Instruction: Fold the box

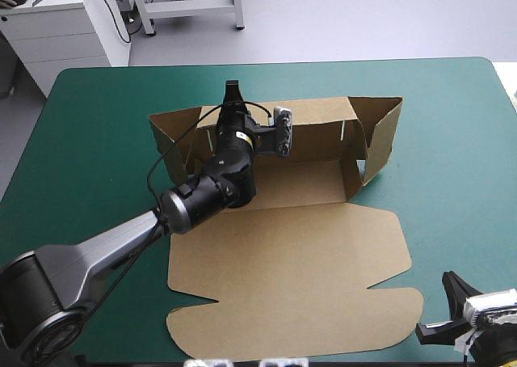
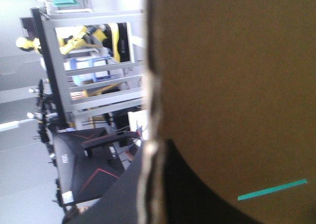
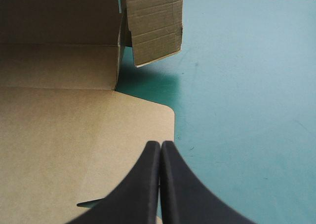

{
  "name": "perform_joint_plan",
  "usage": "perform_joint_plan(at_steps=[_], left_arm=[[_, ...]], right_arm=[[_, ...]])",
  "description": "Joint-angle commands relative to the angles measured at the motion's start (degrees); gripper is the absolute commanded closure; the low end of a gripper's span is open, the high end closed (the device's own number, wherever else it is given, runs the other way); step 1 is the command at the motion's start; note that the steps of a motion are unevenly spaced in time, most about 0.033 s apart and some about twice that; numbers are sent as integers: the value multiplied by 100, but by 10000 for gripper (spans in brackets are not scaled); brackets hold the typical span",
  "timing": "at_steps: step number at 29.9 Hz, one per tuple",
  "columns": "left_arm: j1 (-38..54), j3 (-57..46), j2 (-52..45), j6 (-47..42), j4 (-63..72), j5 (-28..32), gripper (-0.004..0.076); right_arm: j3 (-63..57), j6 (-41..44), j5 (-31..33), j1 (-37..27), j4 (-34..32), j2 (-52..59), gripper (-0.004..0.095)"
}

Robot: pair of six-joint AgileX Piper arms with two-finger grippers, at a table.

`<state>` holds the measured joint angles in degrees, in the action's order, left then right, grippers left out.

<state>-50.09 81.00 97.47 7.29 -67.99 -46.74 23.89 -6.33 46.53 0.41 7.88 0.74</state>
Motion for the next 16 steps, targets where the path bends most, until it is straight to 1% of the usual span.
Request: perform_joint_plan(at_steps=[1, 5, 7, 11, 16], left_arm=[[-255, -466, -498, -1314, -1704, 177, 732], [-400, -1088, -525, -2672, -2892, 142, 732], [-398, -1347, -525, -3153, -3226, 82, 732], [-398, -1628, -525, -3523, -3226, 82, 732], [-398, -1650, -525, -3596, -3226, 94, 732]], right_arm=[[134, -21, -439, -30, 53, 129, 927], [134, -21, -439, -30, 53, 129, 928], [134, -21, -439, -30, 53, 129, 927], [134, -21, -439, -30, 53, 129, 927], [134, -21, -439, -30, 53, 102, 926]])
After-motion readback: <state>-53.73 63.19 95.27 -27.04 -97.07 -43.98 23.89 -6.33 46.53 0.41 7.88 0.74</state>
